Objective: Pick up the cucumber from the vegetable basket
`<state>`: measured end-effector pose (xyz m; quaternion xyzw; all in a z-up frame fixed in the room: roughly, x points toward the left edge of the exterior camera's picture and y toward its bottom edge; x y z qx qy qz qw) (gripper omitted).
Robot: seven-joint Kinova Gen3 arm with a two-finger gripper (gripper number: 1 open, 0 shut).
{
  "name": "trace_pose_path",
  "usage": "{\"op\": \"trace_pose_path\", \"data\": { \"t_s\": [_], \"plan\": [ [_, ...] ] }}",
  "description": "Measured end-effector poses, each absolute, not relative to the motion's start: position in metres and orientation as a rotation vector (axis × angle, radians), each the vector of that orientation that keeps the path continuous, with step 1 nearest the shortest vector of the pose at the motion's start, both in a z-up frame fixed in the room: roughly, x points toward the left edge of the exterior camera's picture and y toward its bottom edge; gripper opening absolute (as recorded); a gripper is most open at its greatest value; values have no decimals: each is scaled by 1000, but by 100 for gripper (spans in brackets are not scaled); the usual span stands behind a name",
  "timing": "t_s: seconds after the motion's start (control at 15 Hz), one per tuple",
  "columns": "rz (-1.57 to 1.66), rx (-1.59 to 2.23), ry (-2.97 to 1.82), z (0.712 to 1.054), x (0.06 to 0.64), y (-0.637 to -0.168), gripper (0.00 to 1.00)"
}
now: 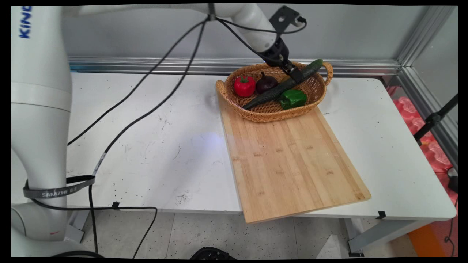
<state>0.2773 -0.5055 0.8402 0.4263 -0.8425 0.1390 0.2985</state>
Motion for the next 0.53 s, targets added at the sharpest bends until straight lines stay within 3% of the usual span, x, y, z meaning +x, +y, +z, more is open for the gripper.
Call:
{"op": "trace_pose_path", "data": {
  "t_s": [0.53],
  "plan": [
    [346, 1217, -2227, 810, 253, -533, 100]
  ]
}}
